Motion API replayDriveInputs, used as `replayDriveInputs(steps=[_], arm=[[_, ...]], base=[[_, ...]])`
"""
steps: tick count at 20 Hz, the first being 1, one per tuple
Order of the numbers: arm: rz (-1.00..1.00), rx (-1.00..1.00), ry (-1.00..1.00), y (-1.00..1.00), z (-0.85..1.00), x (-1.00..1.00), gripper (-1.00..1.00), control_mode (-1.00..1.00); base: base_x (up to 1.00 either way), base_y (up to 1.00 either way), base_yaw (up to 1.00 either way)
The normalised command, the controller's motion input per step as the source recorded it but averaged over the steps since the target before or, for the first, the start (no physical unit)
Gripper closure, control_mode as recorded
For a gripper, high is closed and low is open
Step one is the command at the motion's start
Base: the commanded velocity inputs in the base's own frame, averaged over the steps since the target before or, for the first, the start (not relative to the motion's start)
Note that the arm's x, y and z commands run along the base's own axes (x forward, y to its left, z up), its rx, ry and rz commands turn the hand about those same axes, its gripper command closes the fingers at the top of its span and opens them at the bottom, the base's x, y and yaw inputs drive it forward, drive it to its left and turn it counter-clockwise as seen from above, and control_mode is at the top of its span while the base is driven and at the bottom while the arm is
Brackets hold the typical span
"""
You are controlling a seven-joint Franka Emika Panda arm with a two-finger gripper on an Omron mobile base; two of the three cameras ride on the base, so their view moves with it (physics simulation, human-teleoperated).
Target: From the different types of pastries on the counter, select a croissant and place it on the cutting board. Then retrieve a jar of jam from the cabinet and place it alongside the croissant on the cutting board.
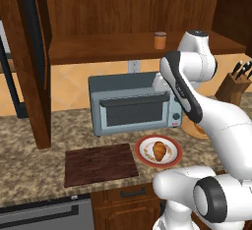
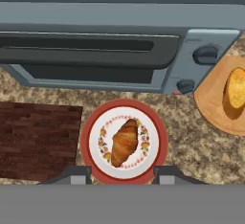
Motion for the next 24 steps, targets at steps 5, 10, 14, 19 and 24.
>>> replayDriveInputs(steps=[5, 10, 14, 19, 24], arm=[[0.00, 0.00, 0.00, -0.02, -0.08, 0.00, -1.00, -1.00], [0.00, 0.00, 0.00, -0.07, -0.46, 0.00, -1.00, -1.00], [-0.01, -0.01, 0.00, -0.03, -0.39, 0.01, -1.00, -1.00], [-0.05, 0.00, 0.01, -0.03, -0.49, -0.02, -1.00, -1.00], [-0.18, 0.00, 0.19, 0.02, -0.59, -0.15, -1.00, -1.00]], base=[[0.00, 0.00, 0.00], [0.00, 0.00, 0.00], [0.00, 0.00, 0.00], [0.00, 0.00, 0.00], [0.00, 0.00, 0.00]])
